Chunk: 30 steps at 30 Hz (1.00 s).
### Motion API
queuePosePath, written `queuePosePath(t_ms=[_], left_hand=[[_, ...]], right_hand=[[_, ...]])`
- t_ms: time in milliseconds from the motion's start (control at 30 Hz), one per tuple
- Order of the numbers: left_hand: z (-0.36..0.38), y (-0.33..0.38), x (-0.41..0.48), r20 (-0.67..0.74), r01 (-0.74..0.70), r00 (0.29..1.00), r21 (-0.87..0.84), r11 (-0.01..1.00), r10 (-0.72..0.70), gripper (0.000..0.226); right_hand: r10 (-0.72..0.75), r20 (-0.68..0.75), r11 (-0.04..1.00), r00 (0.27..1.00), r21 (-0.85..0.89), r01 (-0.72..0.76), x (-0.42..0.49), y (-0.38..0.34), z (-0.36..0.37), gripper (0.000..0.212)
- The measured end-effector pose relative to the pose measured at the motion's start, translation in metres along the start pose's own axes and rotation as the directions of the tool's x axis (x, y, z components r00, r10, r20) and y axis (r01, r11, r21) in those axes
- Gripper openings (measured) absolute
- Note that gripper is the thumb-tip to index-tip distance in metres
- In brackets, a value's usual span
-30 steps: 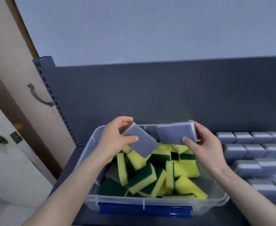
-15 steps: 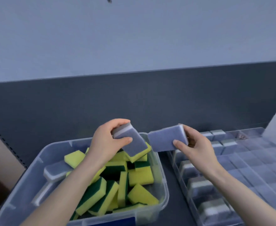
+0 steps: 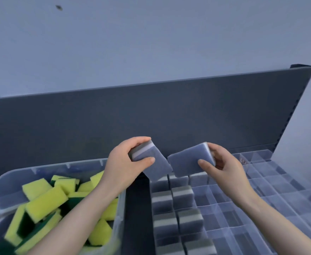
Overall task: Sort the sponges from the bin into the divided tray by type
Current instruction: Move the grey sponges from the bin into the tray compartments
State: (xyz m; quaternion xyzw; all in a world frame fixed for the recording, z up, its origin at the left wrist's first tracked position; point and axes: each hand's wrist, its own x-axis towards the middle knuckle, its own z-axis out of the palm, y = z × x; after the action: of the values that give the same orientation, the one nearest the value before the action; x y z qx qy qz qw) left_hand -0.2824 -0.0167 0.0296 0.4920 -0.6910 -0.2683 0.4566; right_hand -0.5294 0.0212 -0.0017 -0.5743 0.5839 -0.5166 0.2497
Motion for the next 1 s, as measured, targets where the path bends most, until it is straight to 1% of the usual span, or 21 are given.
queuePosePath(t_ms=[133, 267, 433, 567, 700, 833, 1000], left_hand=[[0.040, 0.015, 0.000, 0.014, 0.002, 1.000, 0.005, 1.000, -0.002, 0.047], [0.077, 0.023, -0.002, 0.029, 0.010, 1.000, 0.054, 0.998, -0.011, 0.048], [0.109, 0.031, -0.003, 0.085, 0.005, 0.996, 0.101, 0.995, -0.014, 0.048], [0.125, 0.029, -0.002, 0.150, -0.005, 0.988, 0.174, 0.985, -0.022, 0.044], [0.140, 0.022, -0.006, 0.217, -0.005, 0.975, 0.231, 0.973, -0.046, 0.040], [0.155, 0.015, -0.008, 0.240, -0.013, 0.969, 0.271, 0.963, -0.054, 0.039], [0.169, 0.004, -0.009, 0.302, -0.038, 0.950, 0.367, 0.929, -0.081, 0.036]], right_hand=[[-0.002, -0.005, 1.000, 1.000, -0.005, 0.002, 0.012, 0.022, -0.039, 0.038], [0.005, 0.015, 1.000, 1.000, -0.025, -0.005, 0.022, 0.045, -0.072, 0.039], [-0.010, 0.028, 0.998, 1.000, -0.065, 0.012, 0.026, 0.064, -0.099, 0.038], [-0.006, 0.027, 0.996, 1.000, -0.092, 0.009, 0.023, 0.080, -0.109, 0.042], [0.010, 0.067, 0.993, 0.998, -0.117, -0.002, 0.018, 0.094, -0.111, 0.048], [0.047, 0.134, 0.985, 0.990, -0.173, -0.024, 0.016, 0.111, -0.108, 0.044], [0.034, 0.178, 0.967, 0.983, -0.256, 0.013, 0.016, 0.121, -0.101, 0.047]])
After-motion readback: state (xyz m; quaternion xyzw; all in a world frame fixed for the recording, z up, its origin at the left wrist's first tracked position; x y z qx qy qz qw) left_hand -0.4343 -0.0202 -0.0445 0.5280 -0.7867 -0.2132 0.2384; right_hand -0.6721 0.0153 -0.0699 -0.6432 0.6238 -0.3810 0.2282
